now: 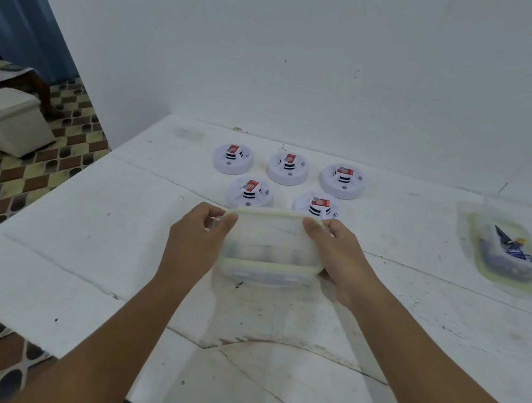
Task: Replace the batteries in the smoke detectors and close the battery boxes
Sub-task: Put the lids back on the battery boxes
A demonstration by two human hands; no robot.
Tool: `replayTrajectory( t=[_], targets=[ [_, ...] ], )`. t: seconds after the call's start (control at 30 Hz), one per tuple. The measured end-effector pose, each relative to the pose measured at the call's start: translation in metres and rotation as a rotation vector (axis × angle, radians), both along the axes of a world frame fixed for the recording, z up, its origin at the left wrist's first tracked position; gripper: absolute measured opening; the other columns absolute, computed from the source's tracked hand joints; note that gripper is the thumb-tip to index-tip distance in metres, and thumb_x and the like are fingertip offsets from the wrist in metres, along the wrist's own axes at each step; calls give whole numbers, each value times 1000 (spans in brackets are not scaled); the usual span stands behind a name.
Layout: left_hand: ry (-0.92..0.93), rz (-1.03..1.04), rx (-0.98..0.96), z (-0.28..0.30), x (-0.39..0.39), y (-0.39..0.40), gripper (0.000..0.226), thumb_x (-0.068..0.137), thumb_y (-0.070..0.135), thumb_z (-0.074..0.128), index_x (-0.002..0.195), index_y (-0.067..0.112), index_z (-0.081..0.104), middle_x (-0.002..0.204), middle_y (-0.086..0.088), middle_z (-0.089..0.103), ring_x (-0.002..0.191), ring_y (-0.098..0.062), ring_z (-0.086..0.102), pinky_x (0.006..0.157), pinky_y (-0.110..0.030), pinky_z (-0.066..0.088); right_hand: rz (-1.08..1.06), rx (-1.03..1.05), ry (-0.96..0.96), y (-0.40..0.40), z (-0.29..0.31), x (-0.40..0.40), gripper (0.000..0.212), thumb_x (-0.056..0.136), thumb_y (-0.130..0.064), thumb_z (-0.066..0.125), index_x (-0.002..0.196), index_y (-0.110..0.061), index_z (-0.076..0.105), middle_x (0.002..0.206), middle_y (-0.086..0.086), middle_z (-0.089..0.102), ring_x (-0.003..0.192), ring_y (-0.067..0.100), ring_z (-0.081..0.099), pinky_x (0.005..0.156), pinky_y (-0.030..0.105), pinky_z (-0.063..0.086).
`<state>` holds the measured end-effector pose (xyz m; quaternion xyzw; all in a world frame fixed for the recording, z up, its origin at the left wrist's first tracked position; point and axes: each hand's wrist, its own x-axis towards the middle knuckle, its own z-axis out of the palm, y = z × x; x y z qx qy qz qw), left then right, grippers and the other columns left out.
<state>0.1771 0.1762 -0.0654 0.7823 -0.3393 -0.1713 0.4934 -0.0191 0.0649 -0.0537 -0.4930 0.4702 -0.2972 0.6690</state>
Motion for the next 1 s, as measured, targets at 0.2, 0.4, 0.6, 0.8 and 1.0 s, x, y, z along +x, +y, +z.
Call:
replayTrajectory(
  t=[0.2, 0.4, 0.6, 0.8, 1.0],
  targets=[
    [22, 19, -6, -2, 2, -2, 23, 97, 46, 67, 106, 25, 69, 95, 12, 65, 84, -4, 58, 72, -28, 44, -7, -123, 117, -3, -5, 4, 32, 99, -44, 65, 104, -13, 60, 111, 7, 70, 88, 25, 66, 71, 34, 51],
    [9, 27, 15, 1, 2, -7, 19, 98, 45, 64, 102, 26, 67, 92, 5, 66, 80, -12, 59, 69, -31, 43, 5, -172, 215, -10, -6, 7, 29, 98, -52, 61, 93, -24, 60, 106, -1, 69, 91, 21, 65, 75, 36, 50],
    [-8, -30, 3, 2, -1, -5, 27, 97, 47, 66, 112, 23, 66, 103, 6, 66, 91, -14, 60, 76, -32, 46, -7, -370, 355, -14, -8, 7, 32, 100, -51, 57, 89, -21, 61, 91, -7, 61, 83, 14, 55, 74, 32, 41],
    [24, -3, -1, 0, -2, -6, 24, 101, 44, 61, 110, 22, 65, 106, 8, 65, 96, -11, 60, 78, -31, 45, 12, -252, 268, -14, -13, 10, 27, 99, -53, 57, 95, -28, 66, 101, -7, 67, 96, 22, 62, 84, 42, 50],
    [4, 9, 15, 1, 0, -5, 19, 100, 43, 62, 105, 26, 68, 99, 12, 67, 92, -9, 61, 78, -32, 47, 0, -181, 114, 0, -16, 2, 20, 106, -41, 55, 108, -27, 69, 112, -6, 68, 95, 17, 65, 75, 32, 51]
  ],
)
